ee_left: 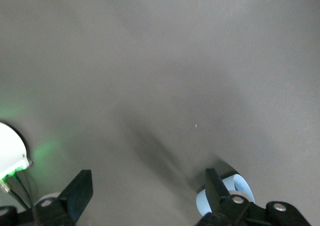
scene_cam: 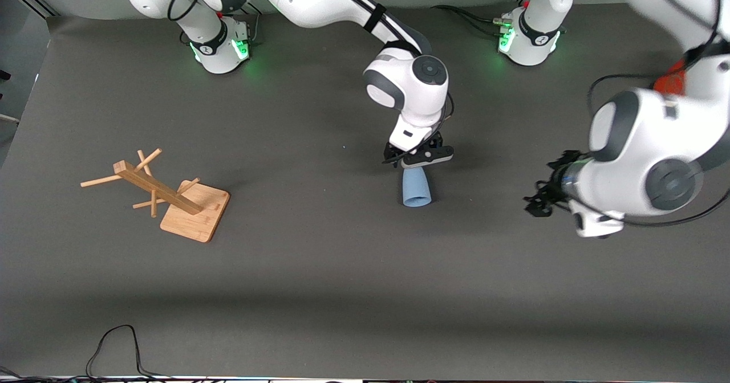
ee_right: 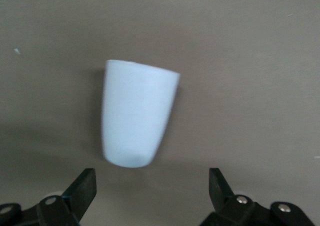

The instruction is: Rotate and upright cup with both arms

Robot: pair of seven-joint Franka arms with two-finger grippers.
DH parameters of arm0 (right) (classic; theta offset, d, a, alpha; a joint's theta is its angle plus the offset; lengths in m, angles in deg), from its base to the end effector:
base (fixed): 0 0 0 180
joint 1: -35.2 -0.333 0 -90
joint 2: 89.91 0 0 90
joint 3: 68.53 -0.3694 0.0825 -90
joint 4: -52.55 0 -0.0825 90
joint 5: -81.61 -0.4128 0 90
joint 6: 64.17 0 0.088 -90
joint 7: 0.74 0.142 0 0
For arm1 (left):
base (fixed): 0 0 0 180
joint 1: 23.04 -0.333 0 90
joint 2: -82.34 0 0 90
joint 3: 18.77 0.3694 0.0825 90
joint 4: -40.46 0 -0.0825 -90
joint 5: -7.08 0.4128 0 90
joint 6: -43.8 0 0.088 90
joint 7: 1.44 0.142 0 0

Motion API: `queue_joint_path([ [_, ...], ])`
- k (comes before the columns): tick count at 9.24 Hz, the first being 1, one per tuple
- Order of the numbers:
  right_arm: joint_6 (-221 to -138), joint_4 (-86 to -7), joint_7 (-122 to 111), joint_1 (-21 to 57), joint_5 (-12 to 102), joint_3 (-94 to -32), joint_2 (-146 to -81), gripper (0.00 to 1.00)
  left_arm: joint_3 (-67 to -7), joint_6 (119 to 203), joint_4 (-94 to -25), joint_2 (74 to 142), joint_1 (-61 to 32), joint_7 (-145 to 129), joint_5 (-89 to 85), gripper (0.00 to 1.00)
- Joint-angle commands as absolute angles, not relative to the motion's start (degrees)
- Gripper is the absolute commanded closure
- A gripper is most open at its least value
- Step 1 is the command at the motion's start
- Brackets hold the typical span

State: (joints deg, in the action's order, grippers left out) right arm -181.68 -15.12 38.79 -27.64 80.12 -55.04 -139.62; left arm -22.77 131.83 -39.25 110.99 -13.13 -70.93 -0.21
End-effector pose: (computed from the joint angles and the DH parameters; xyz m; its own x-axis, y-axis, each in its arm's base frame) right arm 0.4955 0.6647 0.2628 0.9631 0.2446 0.1124 0.2328 -0.9665 0.1082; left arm 0.6779 -0.1782 0.4046 0.4968 0.8264 -0.2650 0.7845 -0.5582 -0.2701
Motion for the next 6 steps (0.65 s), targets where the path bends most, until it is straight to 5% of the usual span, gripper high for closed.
queue_joint_path([
  [1, -181.4, -29.9, 32.4, -23.3, 80.5, -54.6, -125.4, 0.00, -24.2, 127.1, -24.0, 122.0, -12.4, -77.1, -4.1, 0.00],
  [3, -178.9, -38.5, 26.1, -17.4, 80.4, -54.5, -114.7, 0.00, -27.3, 131.1, -23.5, 124.6, -12.3, -77.6, -6.7, 0.00],
  [6, -168.7, -38.9, 19.5, -14.9, 80.5, -50.3, -106.1, 0.00, -28.1, 137.9, -23.4, 130.5, -6.5, -82.8, -6.6, 0.00],
])
